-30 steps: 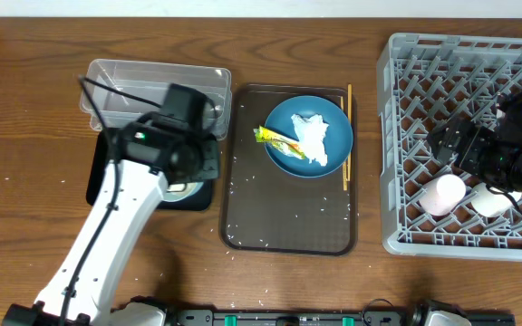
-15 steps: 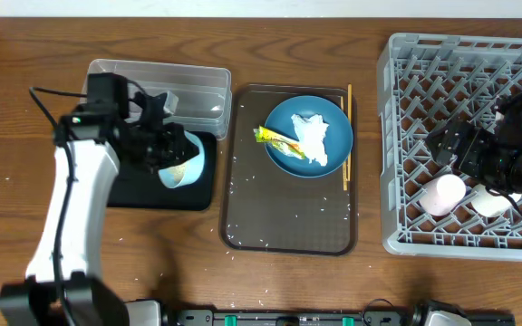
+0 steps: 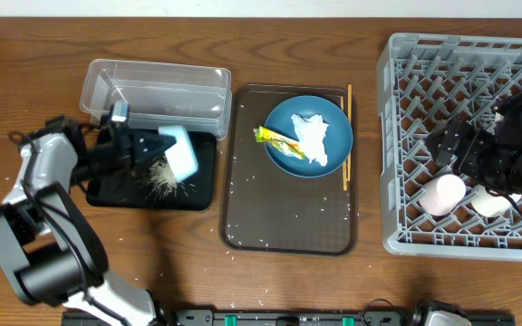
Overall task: Sort waste into correct bins and load items into the dishwasher rack
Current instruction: 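Tilt the bowl with the left gripper to pour rice onto the black tray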
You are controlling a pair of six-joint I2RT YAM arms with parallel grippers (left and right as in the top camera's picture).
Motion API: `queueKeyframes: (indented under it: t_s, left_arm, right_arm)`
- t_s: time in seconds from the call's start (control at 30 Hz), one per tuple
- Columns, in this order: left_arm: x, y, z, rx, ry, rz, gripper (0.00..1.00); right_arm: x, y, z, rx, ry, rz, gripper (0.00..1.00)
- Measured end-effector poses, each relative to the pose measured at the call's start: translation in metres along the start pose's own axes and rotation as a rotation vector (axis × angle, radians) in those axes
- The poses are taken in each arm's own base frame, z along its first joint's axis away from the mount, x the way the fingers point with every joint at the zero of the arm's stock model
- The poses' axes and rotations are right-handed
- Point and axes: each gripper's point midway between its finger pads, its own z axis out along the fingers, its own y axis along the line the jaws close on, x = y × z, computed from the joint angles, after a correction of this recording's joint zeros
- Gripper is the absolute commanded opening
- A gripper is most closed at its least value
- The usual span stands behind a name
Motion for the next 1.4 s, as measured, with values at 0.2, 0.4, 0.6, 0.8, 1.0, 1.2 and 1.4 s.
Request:
queueKeyframes:
  t_s: [0.2, 0.4, 0.6, 0.8, 1.0, 1.2, 1.4]
  left_arm:
    - [0.002, 0.027, -0.016, 0.068, -0.069, -0.15, 0.06]
    - [-0.001, 0.025, -0.021, 0.094, -0.093, -0.123, 0.06]
    - [0.0, 0.023, -0.018, 0.096, -0.087, -0.064, 0.07]
    - [0.002, 0.022, -0.016, 0.098, -0.082, -0.035, 0.06]
    - [0.019, 0.005, -0.009, 0.096, -0.043, -0.03, 0.06]
    - [0.045, -0.038, 0.001, 0.047, 0.034, 0.179, 0.06]
    - [0.046, -0.055, 0.001, -0.067, 0.049, 0.385, 0.06]
  right_arm:
    - [0.0, 0.0, 0.0, 0.0, 0.0, 0.0, 0.94]
    - [0.0, 0.0, 0.0, 0.0, -0.001, 0.0, 0.94]
    - [0.0, 0.0, 0.0, 0.0, -0.002, -0.001, 0.95]
    - [-0.001, 0.0, 0.0, -0.001, -0.002, -0.001, 0.95]
    - [-0.001, 0.0, 0.0, -0.001, -0.003, -0.002, 0.95]
    - [-0.004, 0.001, 0.0, -0.004, -0.015, -0.006, 0.95]
    - [-0.004, 0.001, 0.0, -0.004, -0.017, -0.007, 0.95]
